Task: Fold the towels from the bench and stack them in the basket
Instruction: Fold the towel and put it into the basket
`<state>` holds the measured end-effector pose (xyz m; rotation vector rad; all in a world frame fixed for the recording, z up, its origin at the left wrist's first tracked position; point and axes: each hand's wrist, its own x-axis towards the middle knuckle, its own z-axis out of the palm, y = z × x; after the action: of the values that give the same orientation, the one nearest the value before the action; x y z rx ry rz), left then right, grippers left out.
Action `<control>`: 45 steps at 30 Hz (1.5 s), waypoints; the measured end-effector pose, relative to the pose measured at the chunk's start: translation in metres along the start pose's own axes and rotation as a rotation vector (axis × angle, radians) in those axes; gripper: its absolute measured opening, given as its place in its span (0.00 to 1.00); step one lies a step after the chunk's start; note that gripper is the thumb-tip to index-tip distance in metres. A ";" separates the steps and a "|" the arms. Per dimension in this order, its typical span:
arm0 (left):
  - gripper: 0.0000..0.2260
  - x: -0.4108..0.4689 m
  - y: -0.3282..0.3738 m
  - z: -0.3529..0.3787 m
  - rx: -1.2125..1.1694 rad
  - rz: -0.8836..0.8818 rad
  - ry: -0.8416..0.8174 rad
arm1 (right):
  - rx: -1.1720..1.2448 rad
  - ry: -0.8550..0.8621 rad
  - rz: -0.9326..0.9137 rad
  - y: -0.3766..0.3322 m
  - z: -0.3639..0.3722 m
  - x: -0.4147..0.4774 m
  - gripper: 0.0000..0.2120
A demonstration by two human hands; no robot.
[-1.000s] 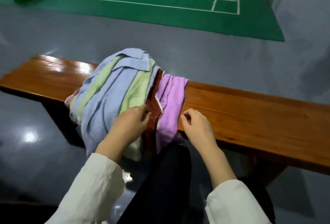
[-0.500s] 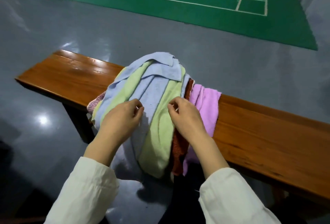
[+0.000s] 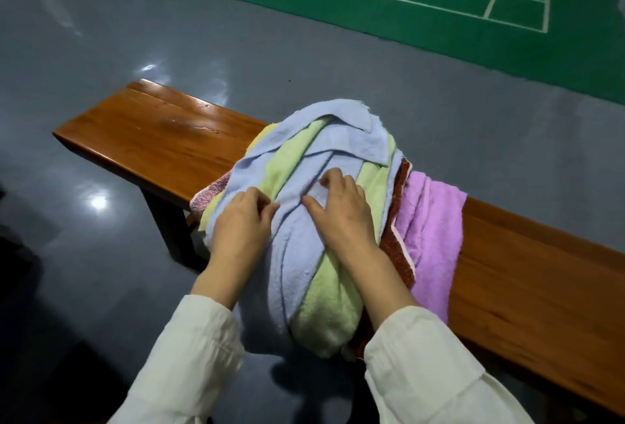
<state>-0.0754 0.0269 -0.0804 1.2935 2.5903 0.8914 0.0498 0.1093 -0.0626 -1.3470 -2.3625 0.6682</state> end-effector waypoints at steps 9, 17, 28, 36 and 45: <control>0.05 0.001 0.002 -0.018 -0.246 0.019 0.121 | 0.212 0.038 0.027 0.008 0.001 0.002 0.05; 0.09 -0.019 0.035 -0.011 -0.147 0.196 0.116 | 0.794 0.196 0.303 0.022 -0.016 -0.014 0.06; 0.20 -0.067 0.115 -0.006 -0.336 -0.106 -0.358 | 1.623 -0.323 0.664 0.037 -0.046 -0.046 0.20; 0.11 -0.072 0.111 -0.011 -0.467 -0.048 -0.163 | 1.614 -0.122 0.496 0.035 -0.057 -0.061 0.16; 0.16 -0.091 0.139 -0.015 -0.430 -0.006 -0.507 | 1.692 -0.135 0.645 0.060 -0.068 -0.087 0.14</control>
<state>0.0730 0.0156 -0.0059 1.1926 1.8914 0.9082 0.1694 0.0759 -0.0437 -1.0056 -0.5632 2.1645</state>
